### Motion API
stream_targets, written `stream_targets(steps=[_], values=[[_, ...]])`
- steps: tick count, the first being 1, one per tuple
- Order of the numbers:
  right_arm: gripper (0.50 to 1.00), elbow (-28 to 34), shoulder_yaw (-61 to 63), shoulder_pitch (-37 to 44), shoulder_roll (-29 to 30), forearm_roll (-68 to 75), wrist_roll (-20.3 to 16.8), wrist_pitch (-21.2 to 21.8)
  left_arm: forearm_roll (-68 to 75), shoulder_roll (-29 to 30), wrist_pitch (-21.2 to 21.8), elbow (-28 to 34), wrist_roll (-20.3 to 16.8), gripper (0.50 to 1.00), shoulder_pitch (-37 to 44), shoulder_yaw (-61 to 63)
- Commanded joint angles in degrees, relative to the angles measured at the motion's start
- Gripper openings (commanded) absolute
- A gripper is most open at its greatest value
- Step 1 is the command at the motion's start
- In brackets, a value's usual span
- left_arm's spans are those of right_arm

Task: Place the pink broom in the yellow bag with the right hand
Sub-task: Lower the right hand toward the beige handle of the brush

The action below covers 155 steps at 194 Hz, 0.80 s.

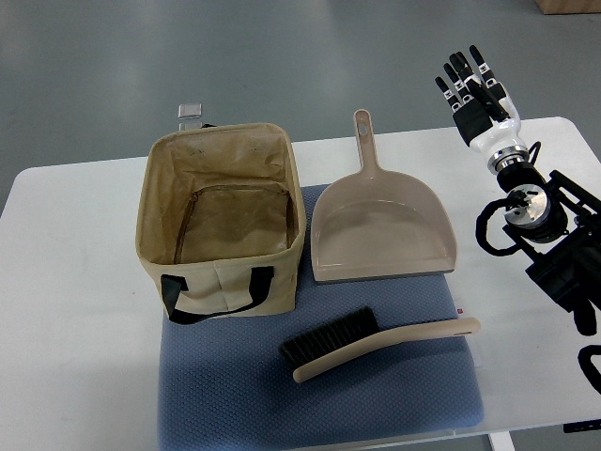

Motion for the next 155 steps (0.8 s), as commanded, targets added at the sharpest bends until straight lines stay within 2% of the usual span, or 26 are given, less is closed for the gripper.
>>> stream_targets(steps=[1,47,82,117,155], values=[[0.934,0.0,0.0,0.1,-0.1,0.0,0.0,0.0,-0.3,0.0,0.0,0.1,0.0,1.000,0.0,-0.1],[0.934,0.2,0.0,0.2,-0.2,-0.5,0.0,-0.3,-0.1,0.0,0.5,-0.2,0.5,1.000,0.0,0.5],[0.934,1.5,-0.1,1.8,-2.0,-7.4,-0.1,-1.2,-0.1,0.0,0.3,-0.2,0.5,1.000,0.0,0.5],[0.934,9.8,-2.9,3.9,-8.8,-20.0,-2.3,-1.8,0.0,0.0,0.0,-0.3,0.5,1.000,0.1,0.5],[0.934,18.3,-20.7,12.8,-20.1,-27.7,-3.6,-2.8,0.0,0.0,0.0,-0.4,0.5,1.000,0.1,0.6]])
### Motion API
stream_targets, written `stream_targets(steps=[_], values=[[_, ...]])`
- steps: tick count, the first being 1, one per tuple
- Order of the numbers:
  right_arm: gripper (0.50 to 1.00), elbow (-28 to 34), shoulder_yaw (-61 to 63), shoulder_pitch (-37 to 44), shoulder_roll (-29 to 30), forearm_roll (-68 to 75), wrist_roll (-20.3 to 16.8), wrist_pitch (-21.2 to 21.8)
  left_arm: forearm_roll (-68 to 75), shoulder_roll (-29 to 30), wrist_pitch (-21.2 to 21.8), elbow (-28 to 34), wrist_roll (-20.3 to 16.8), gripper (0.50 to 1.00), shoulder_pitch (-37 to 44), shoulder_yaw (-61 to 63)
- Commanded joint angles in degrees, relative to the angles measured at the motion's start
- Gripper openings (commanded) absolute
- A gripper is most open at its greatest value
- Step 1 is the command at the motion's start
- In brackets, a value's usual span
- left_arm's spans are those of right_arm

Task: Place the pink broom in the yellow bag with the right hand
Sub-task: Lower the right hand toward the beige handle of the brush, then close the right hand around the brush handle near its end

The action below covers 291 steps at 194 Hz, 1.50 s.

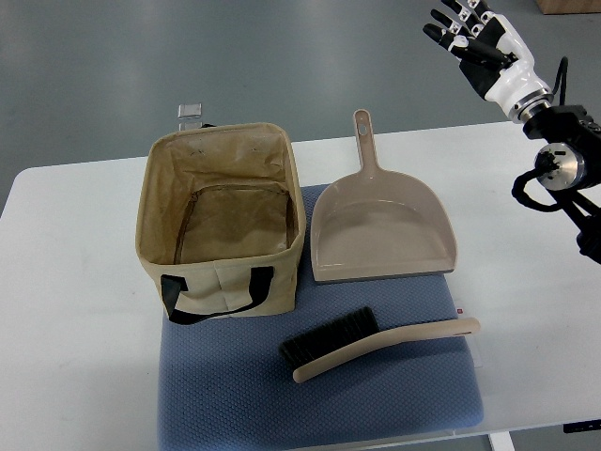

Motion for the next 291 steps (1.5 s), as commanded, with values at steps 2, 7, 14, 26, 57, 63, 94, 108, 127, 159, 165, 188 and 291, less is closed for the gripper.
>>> stream_targets(steps=[2,7,14,26,57,63,94,108,127,159,165,188,291], values=[[0.934,5.2,-11.5,6.0,-6.8,-4.5,-1.0,-0.3,0.0,0.0,0.0,0.0,0.0,1.000,0.0,0.1],[0.934,7.0,-15.4,8.1,-8.9,-6.6,-1.8,-0.3,0.0,0.0,0.0,0.0,0.0,1.000,0.0,0.1],[0.934,9.1,-19.2,10.2,-10.8,-9.0,-2.4,-0.3,0.1,0.0,0.0,0.0,0.0,1.000,0.0,0.1],[0.934,12.9,-25.7,14.6,-14.4,-14.1,-3.4,-0.2,0.2,0.0,0.0,-0.2,0.0,1.000,0.0,0.1],[0.934,23.7,-41.1,24.3,-21.1,-21.3,-7.1,1.2,0.3,0.0,-0.1,-0.4,0.0,1.000,0.0,0.2],[0.934,26.0,-44.2,25.9,-22.1,-21.5,-8.3,1.8,0.3,0.0,-0.1,-0.4,0.0,1.000,0.0,0.2],[0.934,36.6,-54.8,29.7,-25.7,-21.6,-13.1,4.9,0.3,0.0,-0.1,-0.4,0.1,1.000,0.0,0.2],[0.934,39.0,-55.1,29.4,-26.3,-21.6,-12.8,4.9,0.2,0.0,-0.1,-0.3,0.1,1.000,0.0,0.1],[0.934,40.0,-55.2,27.6,-26.2,-21.5,-12.2,4.5,0.2,0.0,-0.1,-0.4,0.1,1.000,0.0,0.1],[0.934,40.1,-56.3,24.7,-26.2,-24.3,-12.2,4.1,0.2,0.0,-0.1,-0.4,0.1,1.000,0.2,0.1],[0.934,40.1,-57.1,24.5,-26.2,-26.4,-12.2,3.7,0.2,0.0,-0.1,-0.3,0.1,1.000,0.3,0.1],[0.932,41.4,-59.9,24.2,-27.4,-31.5,-12.3,1.9,0.2,0.0,-0.1,-0.2,0.1,1.000,0.3,0.1],[0.921,43.4,-59.8,14.4,-29.4,-39.0,-10.0,-5.9,0.2,0.0,-0.1,-0.3,0.1,1.000,0.3,0.1]])
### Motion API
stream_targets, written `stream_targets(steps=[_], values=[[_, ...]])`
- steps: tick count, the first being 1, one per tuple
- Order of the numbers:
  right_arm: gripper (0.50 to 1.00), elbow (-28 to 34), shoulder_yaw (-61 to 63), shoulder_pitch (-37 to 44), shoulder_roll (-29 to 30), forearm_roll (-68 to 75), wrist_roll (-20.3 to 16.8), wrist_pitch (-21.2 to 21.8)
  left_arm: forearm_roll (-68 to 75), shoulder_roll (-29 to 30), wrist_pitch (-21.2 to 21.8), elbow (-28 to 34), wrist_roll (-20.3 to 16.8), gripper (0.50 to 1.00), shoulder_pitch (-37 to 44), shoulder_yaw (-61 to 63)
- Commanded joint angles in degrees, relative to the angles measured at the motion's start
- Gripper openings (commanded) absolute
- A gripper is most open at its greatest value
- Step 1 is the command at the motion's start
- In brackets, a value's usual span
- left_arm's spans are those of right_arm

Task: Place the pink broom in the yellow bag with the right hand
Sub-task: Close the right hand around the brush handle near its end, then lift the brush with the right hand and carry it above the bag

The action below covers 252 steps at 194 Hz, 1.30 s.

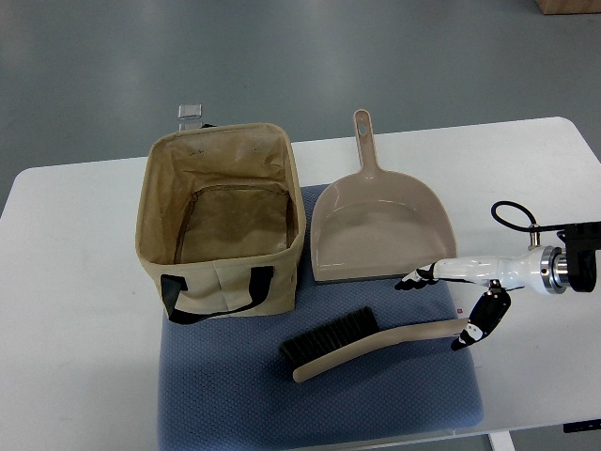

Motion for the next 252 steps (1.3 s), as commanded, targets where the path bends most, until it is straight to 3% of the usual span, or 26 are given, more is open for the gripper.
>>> stream_targets(steps=[1,83,196,211,233,252], values=[[0.921,0.0,0.1,-0.9,-0.3,-0.4,0.4,-1.3,0.0,0.0,0.0,0.0,0.0,1.000,0.0,0.0],[0.836,-0.5,0.4,-7.8,0.4,-4.4,5.7,-8.5,0.0,0.0,0.0,0.1,0.0,1.000,0.0,0.0],[0.723,-6.3,3.5,-13.1,4.5,-6.6,6.1,-12.5,0.0,0.0,0.0,0.1,0.0,1.000,0.0,0.0],[0.652,-6.8,3.5,-13.3,4.8,-7.1,6.2,-12.5,0.0,0.0,0.0,0.1,0.0,1.000,0.0,0.0],[0.500,-7.9,3.5,-13.6,5.5,-8.0,6.4,-13.2,0.0,0.0,0.0,0.1,0.0,1.000,0.0,0.0],[0.500,-8.4,4.1,-13.6,5.7,-8.0,6.4,-13.6,0.0,0.0,0.0,0.1,0.0,1.000,0.1,0.0]])
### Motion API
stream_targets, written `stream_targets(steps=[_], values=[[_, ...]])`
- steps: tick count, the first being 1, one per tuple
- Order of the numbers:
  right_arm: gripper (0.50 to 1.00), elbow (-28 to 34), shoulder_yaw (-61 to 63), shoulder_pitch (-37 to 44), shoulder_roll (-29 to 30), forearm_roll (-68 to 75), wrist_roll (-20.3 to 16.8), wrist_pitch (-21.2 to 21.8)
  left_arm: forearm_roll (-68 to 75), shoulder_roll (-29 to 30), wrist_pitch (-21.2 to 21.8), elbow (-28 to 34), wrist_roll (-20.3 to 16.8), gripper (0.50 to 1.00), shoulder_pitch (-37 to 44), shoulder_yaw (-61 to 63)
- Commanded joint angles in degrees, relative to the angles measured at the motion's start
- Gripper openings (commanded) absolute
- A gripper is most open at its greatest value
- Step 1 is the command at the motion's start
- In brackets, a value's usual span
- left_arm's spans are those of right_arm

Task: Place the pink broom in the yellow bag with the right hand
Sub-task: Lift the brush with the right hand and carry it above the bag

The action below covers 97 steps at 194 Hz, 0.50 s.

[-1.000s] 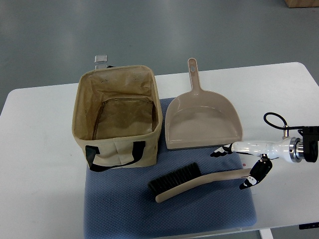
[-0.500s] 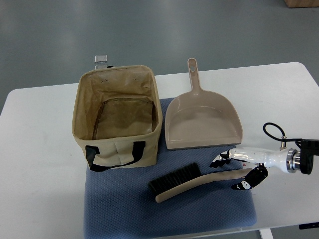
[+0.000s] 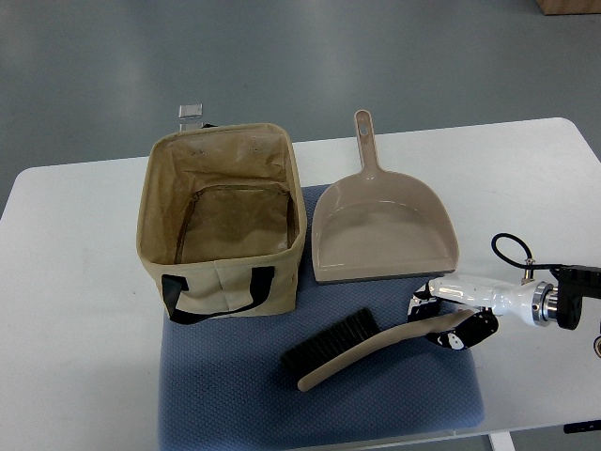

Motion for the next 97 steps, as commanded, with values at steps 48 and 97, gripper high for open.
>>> stream_targets(steps=[48,97], values=[[0.500,0.3,7.6,1.2,-3.4,0.1,0.0,0.0,0.0,0.0,0.0,-0.1,0.0,1.000,0.1,0.0],[0.500,4.0,11.0,7.1,-10.9,0.5,0.7,1.5,0.0,0.0,0.0,-0.2,0.0,1.000,0.1,0.1]])
